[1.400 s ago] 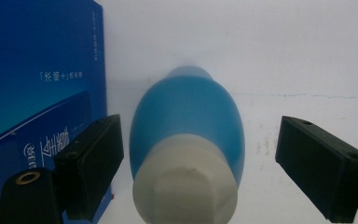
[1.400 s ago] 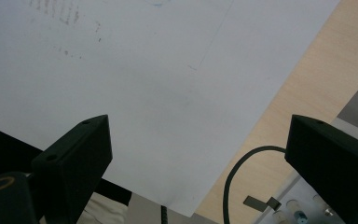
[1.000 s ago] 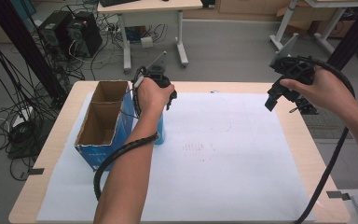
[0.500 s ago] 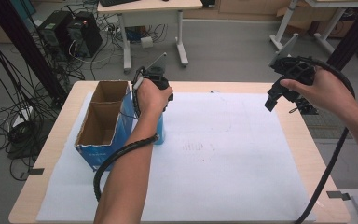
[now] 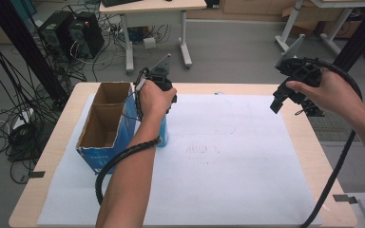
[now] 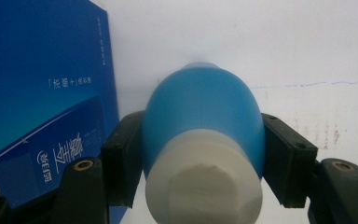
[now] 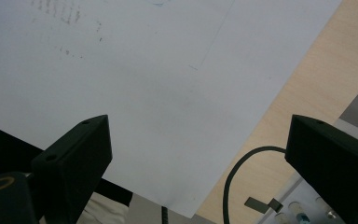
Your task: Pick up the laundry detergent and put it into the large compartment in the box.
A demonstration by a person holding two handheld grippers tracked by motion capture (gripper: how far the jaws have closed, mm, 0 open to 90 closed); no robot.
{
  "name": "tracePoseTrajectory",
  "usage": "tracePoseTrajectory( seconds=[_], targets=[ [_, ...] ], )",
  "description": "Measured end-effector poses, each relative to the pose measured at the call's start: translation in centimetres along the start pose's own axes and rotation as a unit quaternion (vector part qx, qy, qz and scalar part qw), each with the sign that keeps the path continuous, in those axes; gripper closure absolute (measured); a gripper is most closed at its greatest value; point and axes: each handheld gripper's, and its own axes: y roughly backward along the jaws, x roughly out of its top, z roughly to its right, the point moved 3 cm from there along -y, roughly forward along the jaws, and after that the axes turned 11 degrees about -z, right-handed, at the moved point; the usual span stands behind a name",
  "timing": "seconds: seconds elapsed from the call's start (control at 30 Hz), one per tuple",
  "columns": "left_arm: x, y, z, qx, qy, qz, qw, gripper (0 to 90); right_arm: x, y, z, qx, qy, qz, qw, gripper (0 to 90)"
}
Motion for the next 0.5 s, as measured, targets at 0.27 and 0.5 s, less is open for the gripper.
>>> tracePoseTrajectory(
  seconds=[0.27,0.5],
  targets=[
    [-0.2,0.3,-0.1,-0.008,-0.004,0.004,0.9999,38.1,0.1,-0.1,-0.2,0.0,0.001,0.0,1.0,7.4],
    [-0.7,1.7,0.1,-0.006,-0.007,0.009,0.9999,38.1,-0.1,0.0,-0.1,0.001,-0.001,0.0,1.0,7.4]
  ],
)
